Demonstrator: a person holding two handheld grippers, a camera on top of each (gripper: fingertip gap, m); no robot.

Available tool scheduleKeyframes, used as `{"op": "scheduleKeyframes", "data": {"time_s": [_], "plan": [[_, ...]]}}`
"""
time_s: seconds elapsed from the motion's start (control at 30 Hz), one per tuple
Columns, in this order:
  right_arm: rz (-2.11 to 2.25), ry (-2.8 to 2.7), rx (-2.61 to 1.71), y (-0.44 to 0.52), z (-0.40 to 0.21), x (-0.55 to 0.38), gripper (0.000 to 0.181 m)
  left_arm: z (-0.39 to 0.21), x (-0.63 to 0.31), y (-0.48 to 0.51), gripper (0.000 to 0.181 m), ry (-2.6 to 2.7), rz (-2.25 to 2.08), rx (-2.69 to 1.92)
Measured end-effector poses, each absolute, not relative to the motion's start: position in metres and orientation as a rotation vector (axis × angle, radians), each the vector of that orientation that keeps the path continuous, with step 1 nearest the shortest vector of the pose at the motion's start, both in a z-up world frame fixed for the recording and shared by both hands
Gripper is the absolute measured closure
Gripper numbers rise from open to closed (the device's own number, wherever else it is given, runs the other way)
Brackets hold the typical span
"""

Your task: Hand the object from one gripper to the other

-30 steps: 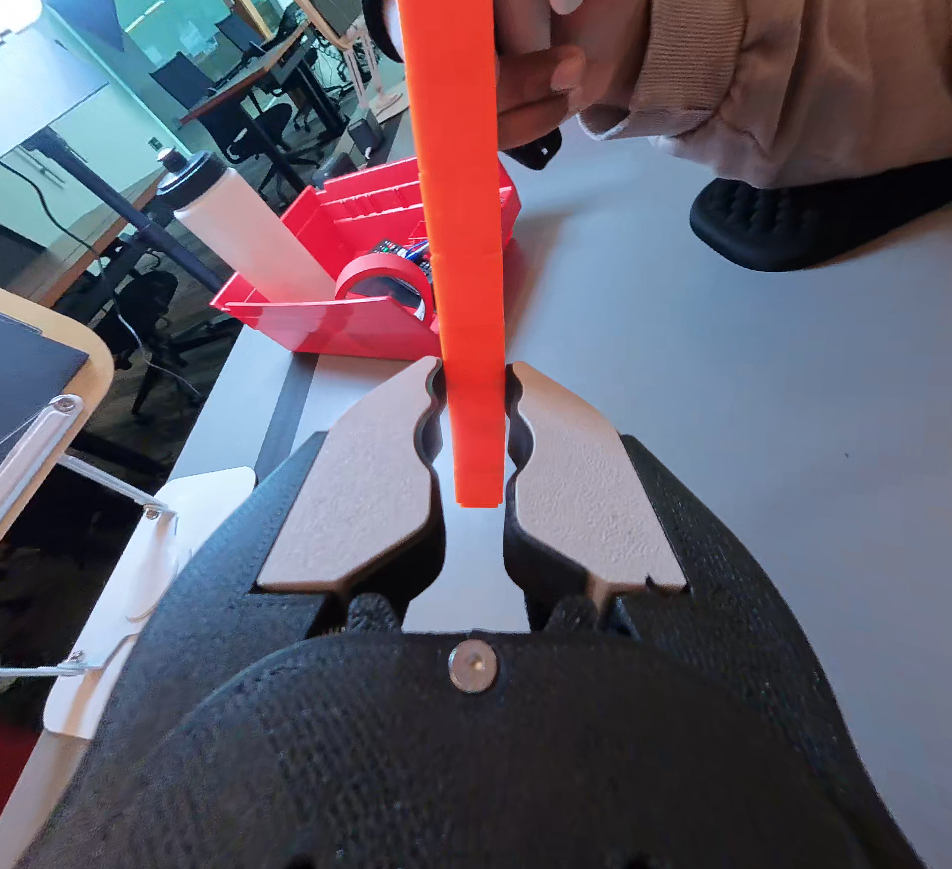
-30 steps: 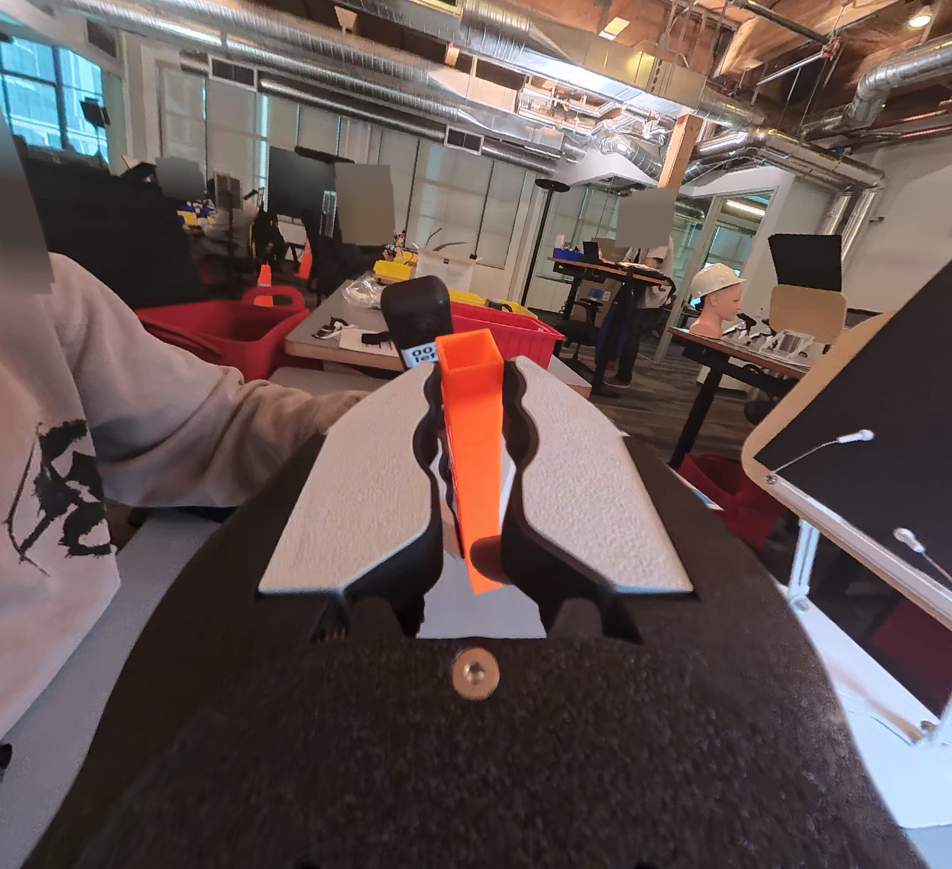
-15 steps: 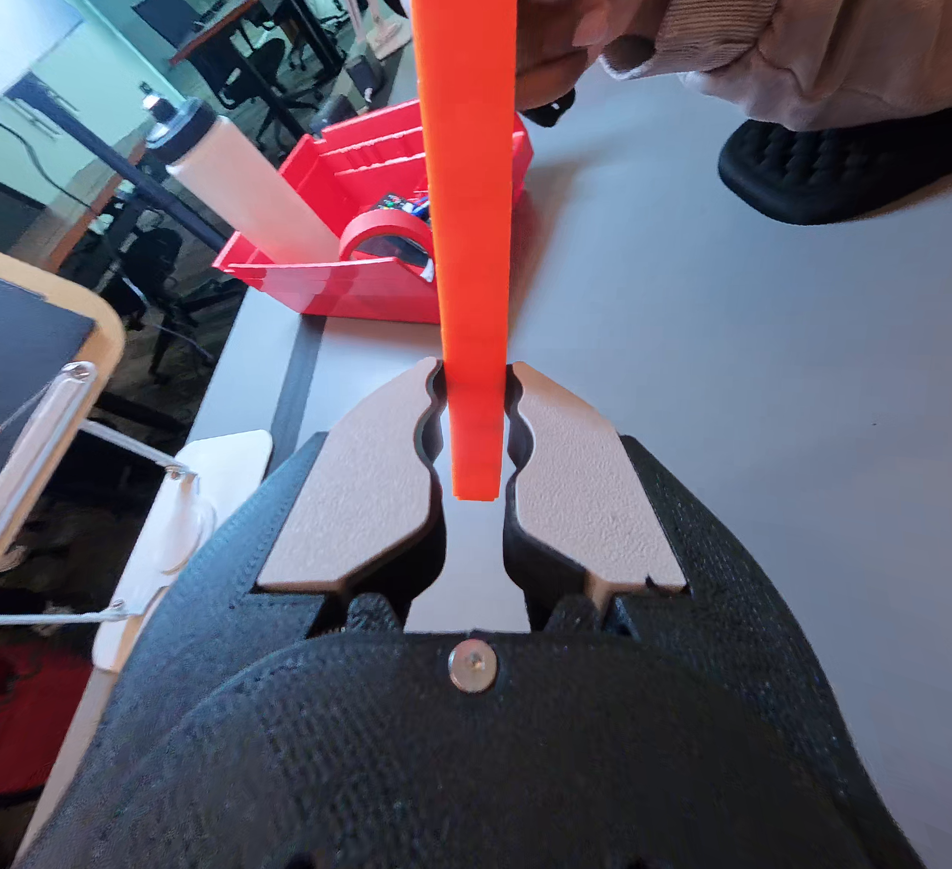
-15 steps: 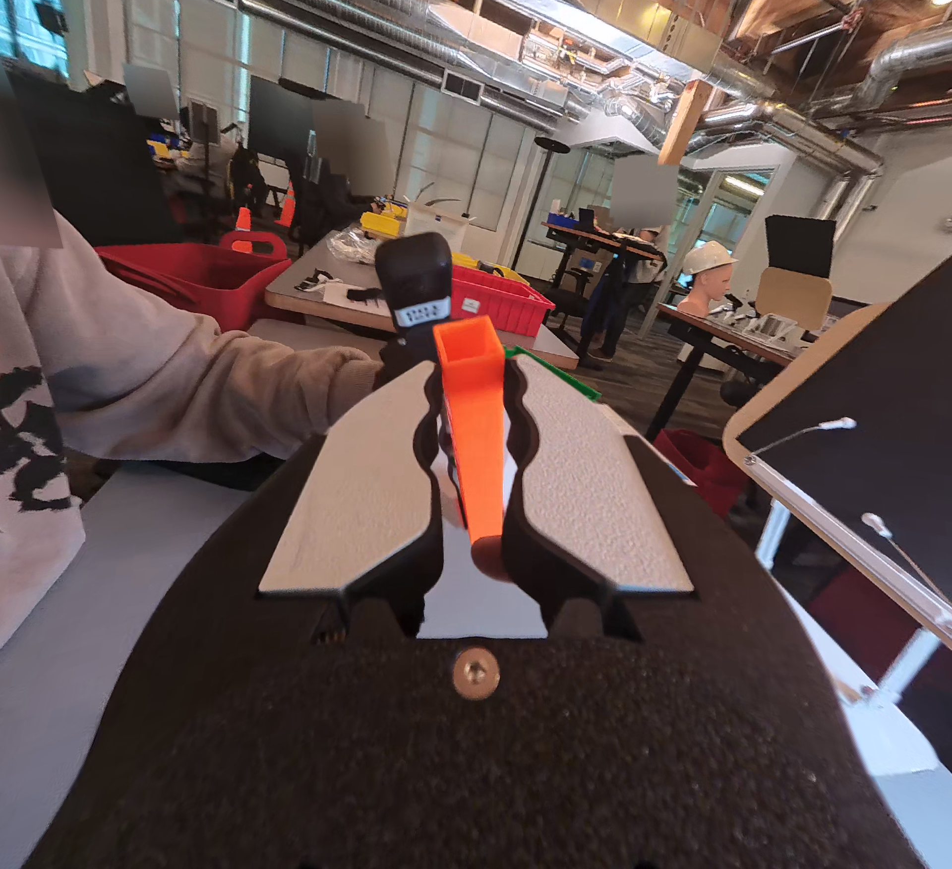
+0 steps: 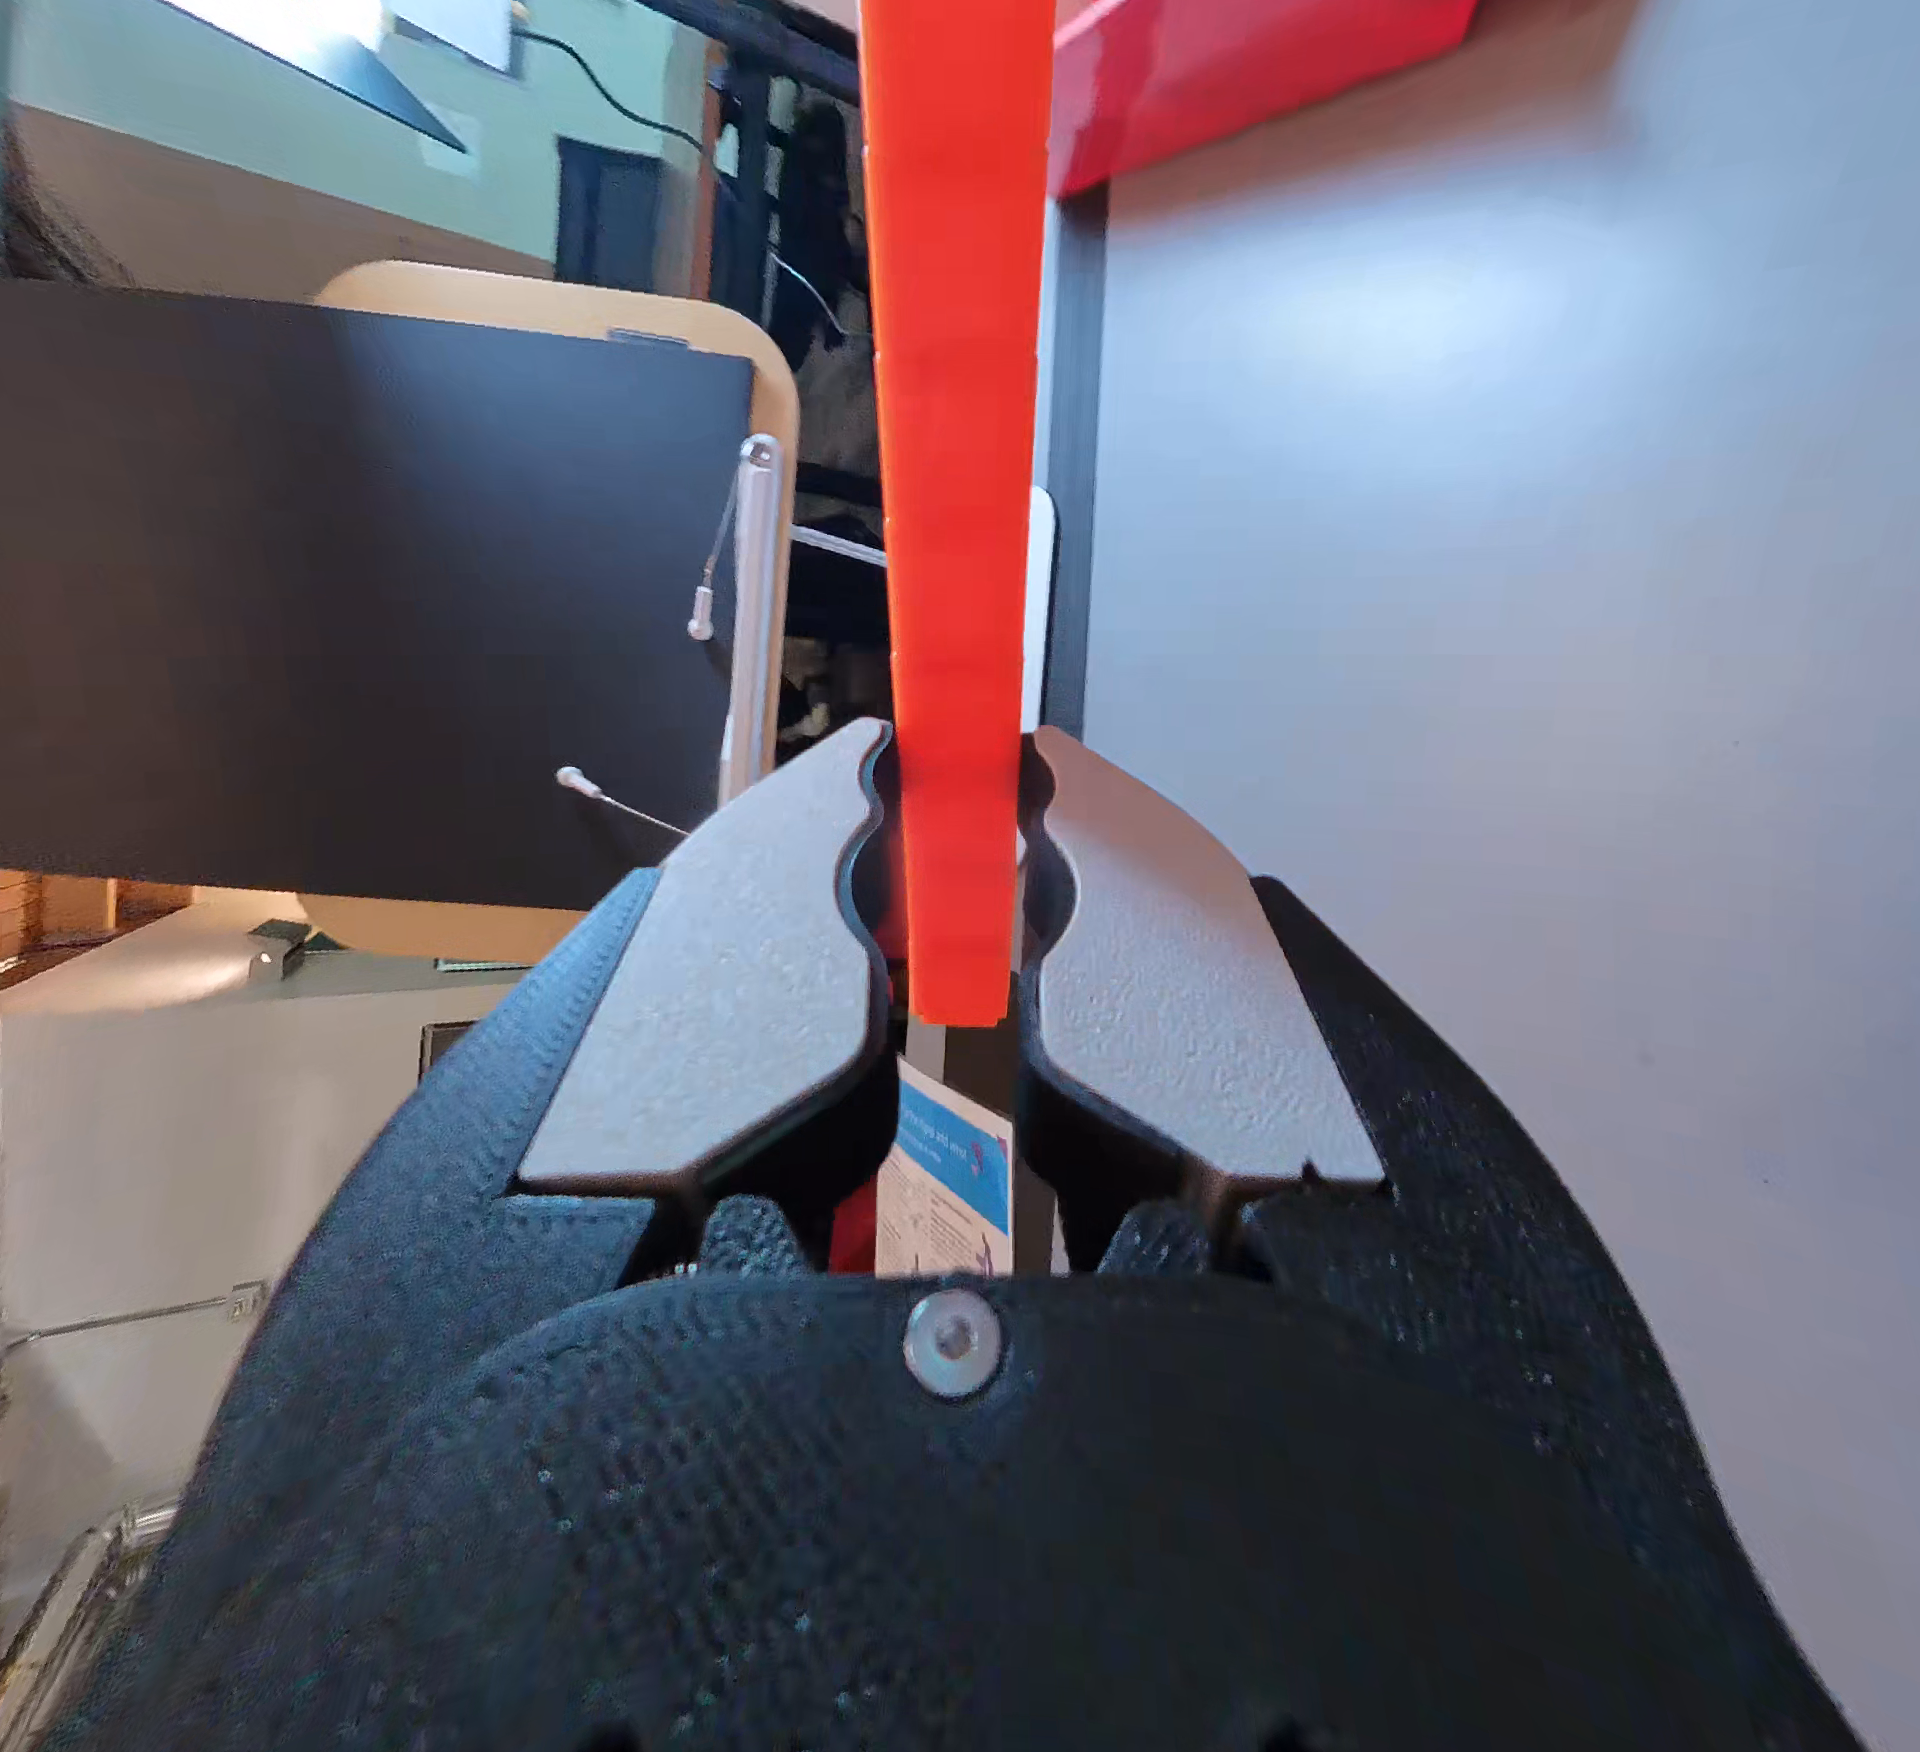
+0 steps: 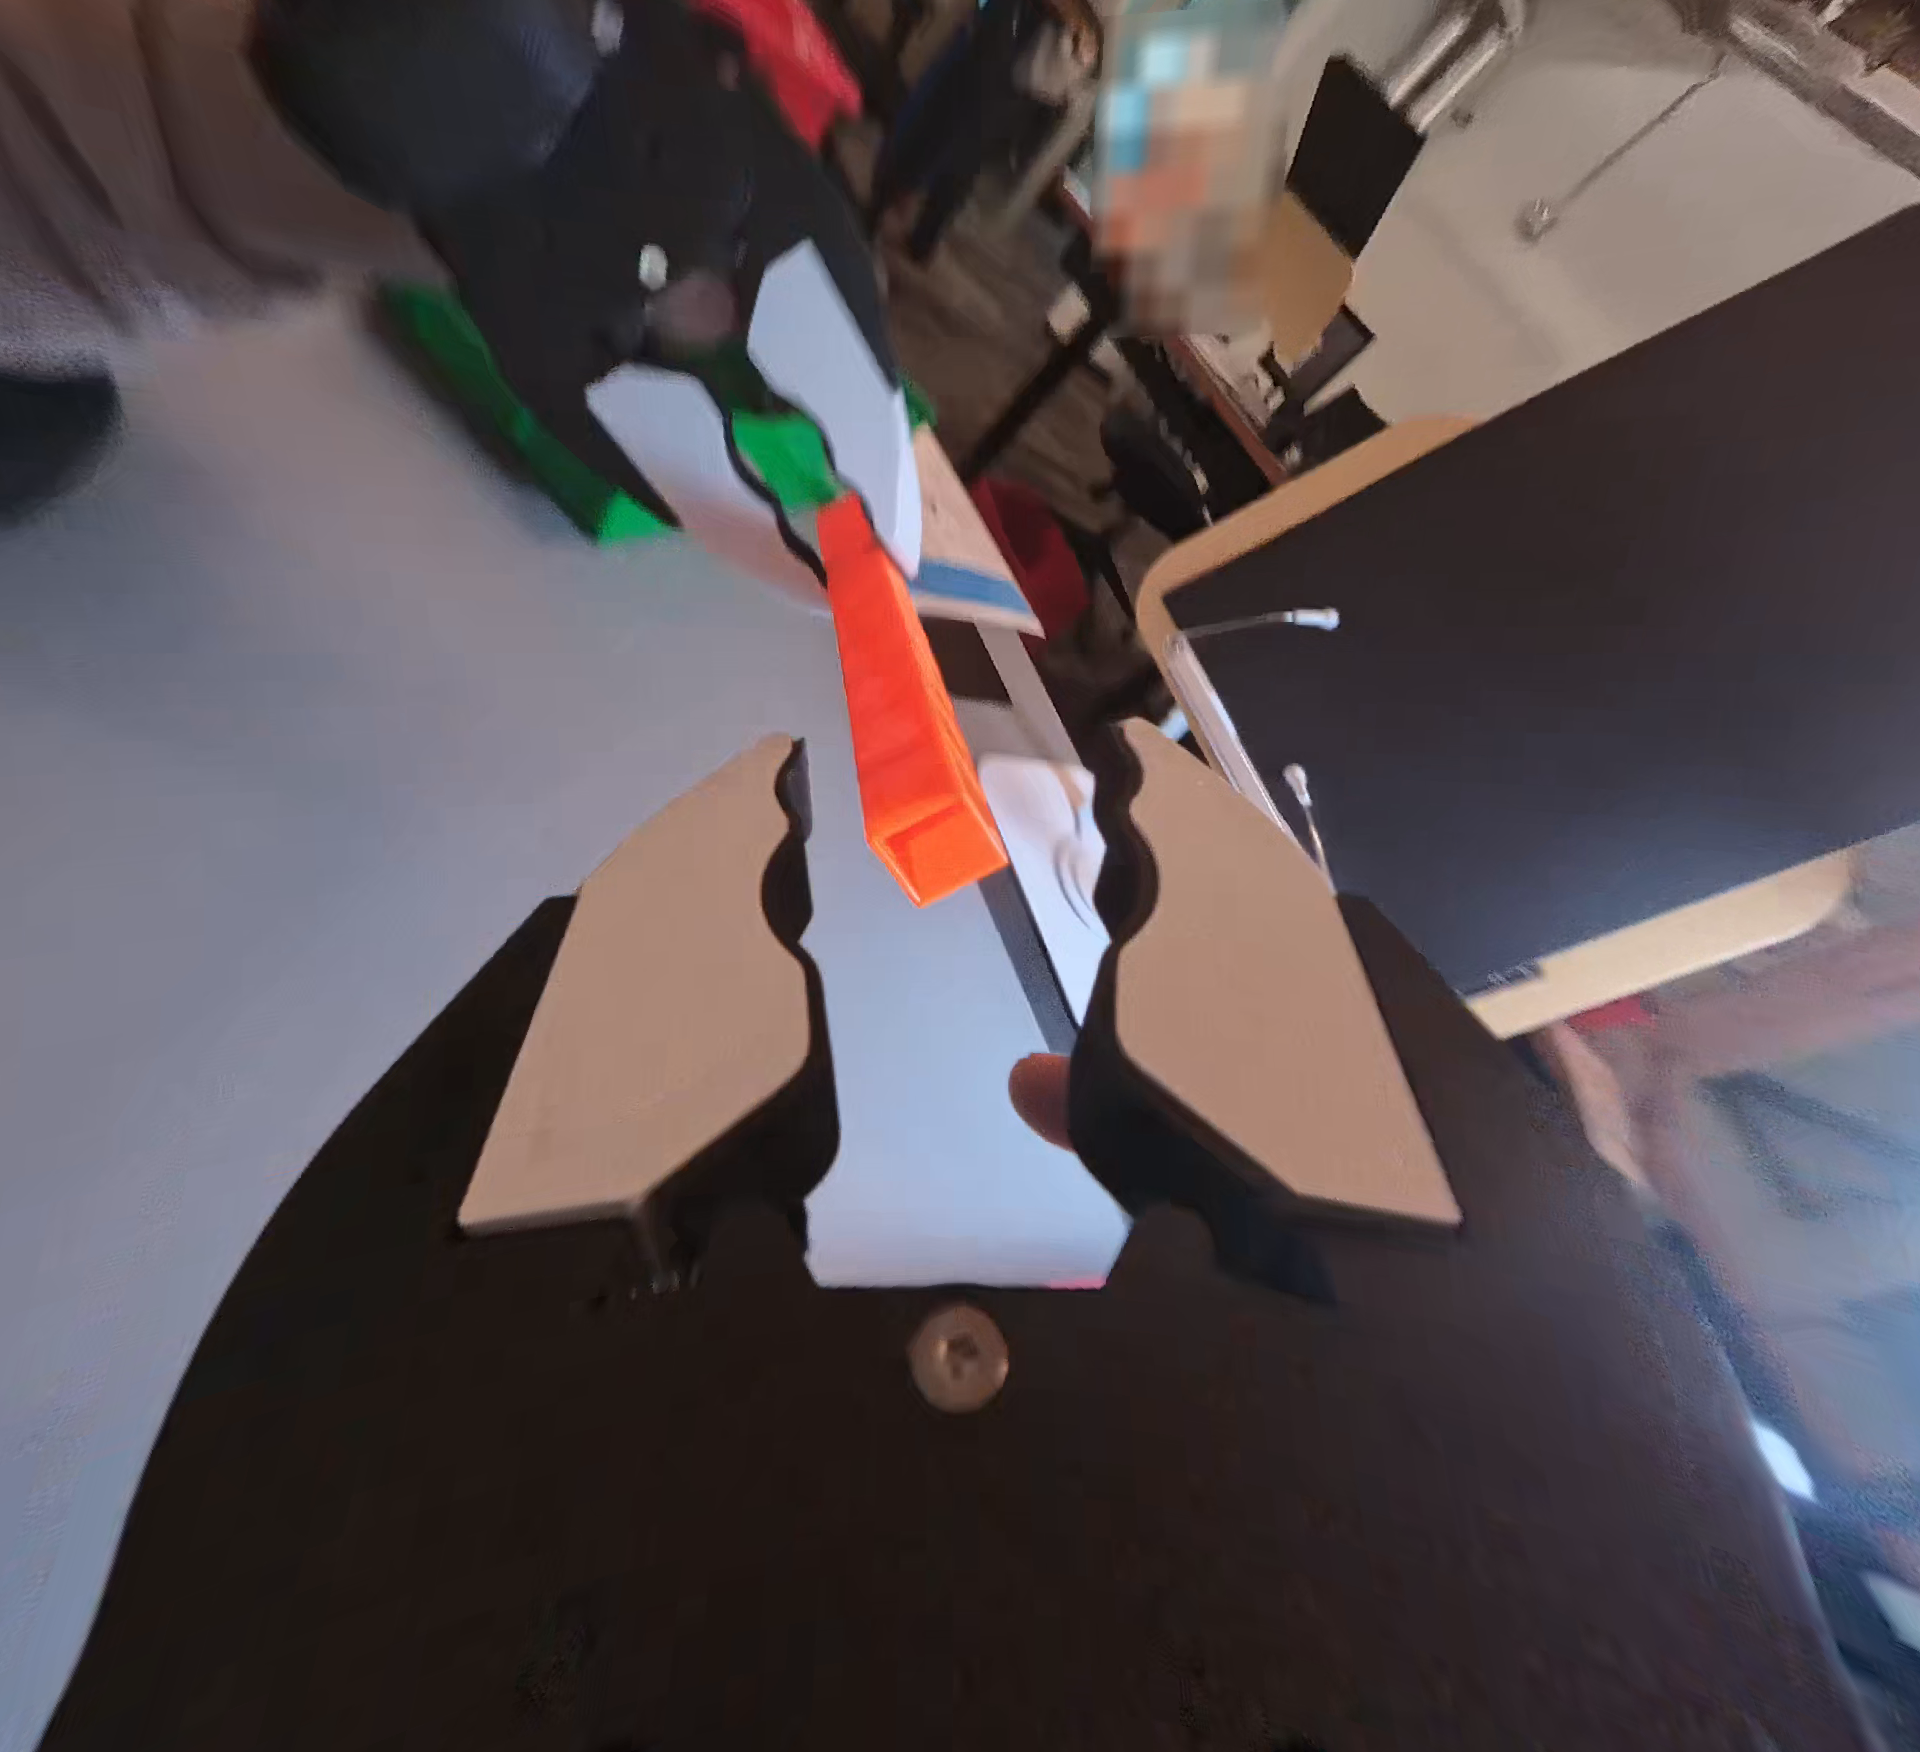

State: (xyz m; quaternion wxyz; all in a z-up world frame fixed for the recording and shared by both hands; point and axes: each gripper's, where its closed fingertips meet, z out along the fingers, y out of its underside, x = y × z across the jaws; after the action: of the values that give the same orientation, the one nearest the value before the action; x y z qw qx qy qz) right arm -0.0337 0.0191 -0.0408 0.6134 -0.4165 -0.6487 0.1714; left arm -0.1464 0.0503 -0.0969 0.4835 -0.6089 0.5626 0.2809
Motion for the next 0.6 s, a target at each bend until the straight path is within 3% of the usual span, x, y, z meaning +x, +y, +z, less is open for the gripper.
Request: {"op": "scheduleKeyframes", "data": {"time_s": [0.1, 0.2, 0.4, 0.53, 0.6], "plan": [[-0.095, -1.69, -0.957, 0.039, -0.091, -0.038, 0.136, -0.12, -0.143, 0.051, 0.159, 1.447, 0.702, -1.591], [-0.282, -1.753, -0.969, 0.061, -0.128, -0.045, 0.155, -0.134, -0.13, 0.045, 0.16, 1.516, 0.636, -1.619], [-0.023, -1.65, -0.935, 0.07, -0.124, -0.05, 0.158, -0.112, -0.129, 0.045, 0.159, 1.438, 0.579, -1.508], [0.308, -1.524, -0.876, 0.061, -0.099, -0.043, 0.159, -0.067, -0.132, 0.04, 0.137, 1.204, 0.342, -1.408], [0.396, -1.502, -0.855, 0.058, -0.092, -0.038, 0.158, -0.051, -0.131, 0.028, 0.138, 1.144, 0.096, -1.351]]}}
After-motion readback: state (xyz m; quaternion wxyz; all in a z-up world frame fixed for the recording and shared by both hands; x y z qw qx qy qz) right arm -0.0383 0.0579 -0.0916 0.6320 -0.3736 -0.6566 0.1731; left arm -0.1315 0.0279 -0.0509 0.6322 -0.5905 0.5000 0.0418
